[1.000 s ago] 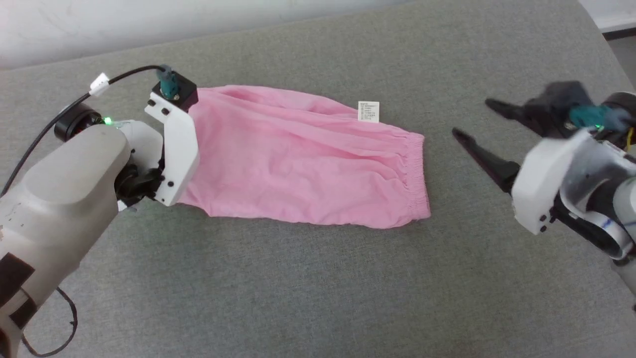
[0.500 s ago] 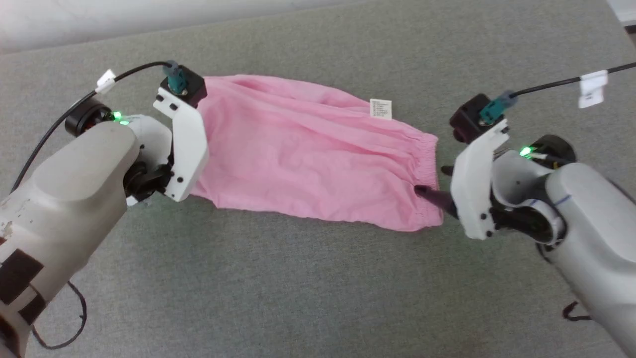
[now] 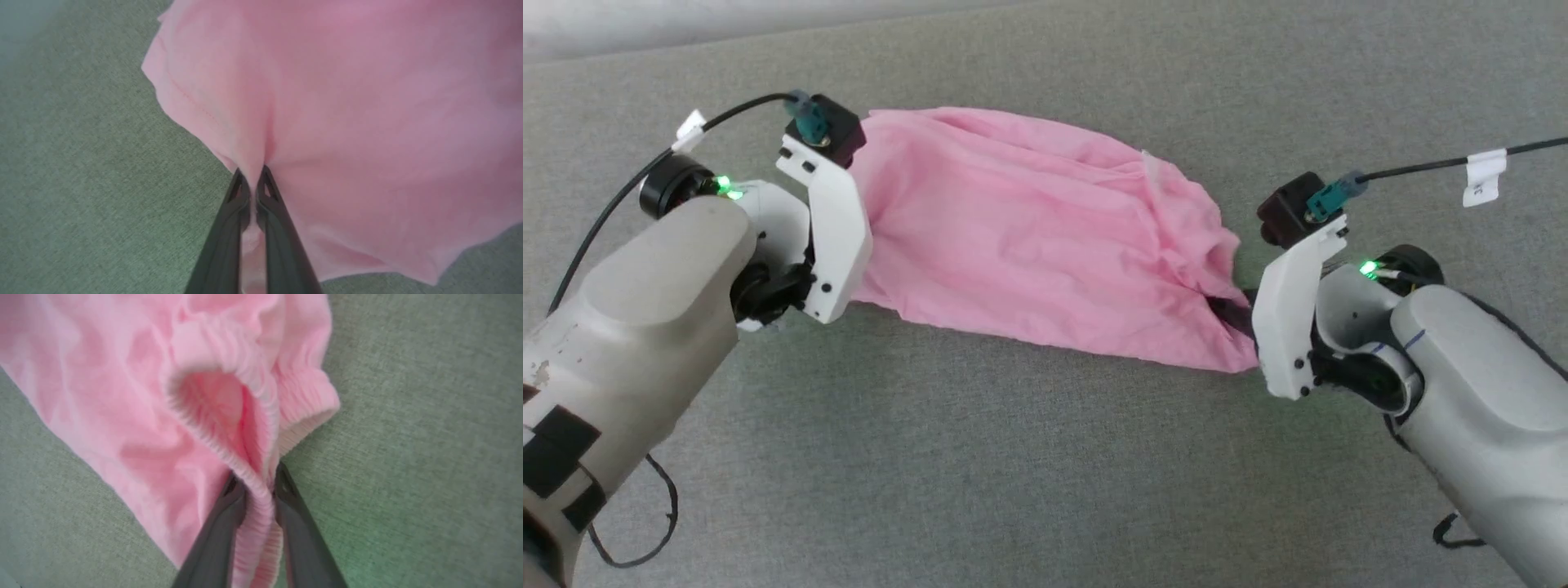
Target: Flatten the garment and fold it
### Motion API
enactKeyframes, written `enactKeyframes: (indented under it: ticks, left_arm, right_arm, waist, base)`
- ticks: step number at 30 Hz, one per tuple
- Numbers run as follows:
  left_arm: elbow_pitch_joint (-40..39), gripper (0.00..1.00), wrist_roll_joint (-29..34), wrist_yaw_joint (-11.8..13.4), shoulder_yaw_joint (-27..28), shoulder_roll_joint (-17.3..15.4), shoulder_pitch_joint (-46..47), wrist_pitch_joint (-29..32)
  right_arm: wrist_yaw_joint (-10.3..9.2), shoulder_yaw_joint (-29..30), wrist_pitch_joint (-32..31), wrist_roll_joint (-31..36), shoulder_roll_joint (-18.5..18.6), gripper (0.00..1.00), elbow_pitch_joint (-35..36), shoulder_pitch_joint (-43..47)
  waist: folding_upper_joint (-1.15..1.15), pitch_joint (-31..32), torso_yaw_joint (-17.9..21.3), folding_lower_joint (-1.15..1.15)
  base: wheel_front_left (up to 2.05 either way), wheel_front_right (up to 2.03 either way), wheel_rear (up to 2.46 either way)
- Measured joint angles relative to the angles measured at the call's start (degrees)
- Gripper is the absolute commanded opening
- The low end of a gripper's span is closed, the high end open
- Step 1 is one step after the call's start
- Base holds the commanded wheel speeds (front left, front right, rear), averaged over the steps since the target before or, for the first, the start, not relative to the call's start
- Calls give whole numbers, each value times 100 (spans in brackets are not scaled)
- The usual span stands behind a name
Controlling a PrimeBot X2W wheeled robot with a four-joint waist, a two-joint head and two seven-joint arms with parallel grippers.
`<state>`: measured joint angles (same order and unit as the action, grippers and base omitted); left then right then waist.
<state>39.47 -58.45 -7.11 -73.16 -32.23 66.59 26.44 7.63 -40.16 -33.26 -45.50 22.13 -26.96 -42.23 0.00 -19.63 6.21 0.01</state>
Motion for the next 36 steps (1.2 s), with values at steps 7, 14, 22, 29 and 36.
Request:
enactKeyframes:
  ticks: [7,14,22,29,36]
  left_arm:
    - [-257,0,-46,0,-9,-113,-337,-490]
    - [-810,0,-48,0,-11,-424,-914,-842]
    - [-1701,0,125,19,-13,-783,-1797,-1065]
    - [-2160,0,135,333,-22,-778,-2434,-1128]
    - [-1893,0,71,415,-20,-452,-2666,-1188]
  right_arm:
    - [-2,-166,616,-470,508,0,539,229]
    - [-3,-109,979,-929,1116,0,1302,909]
    - [-3,53,887,-1302,1685,0,2008,1998]
    - [-2,338,591,-1338,1812,0,1908,2296]
    - [-2,367,280,-1116,1488,0,1140,2281]
  waist:
    - [0,359,-47,0]
    - [0,843,-201,-1]
    - [0,1351,-491,-2]
    - [0,1490,-741,-2]
    - [0,1301,-750,0]
  base:
    - [0,0,0]
    - [0,0,0]
    - [0,0,0]
    - [0,0,0]
    - [0,0,0]
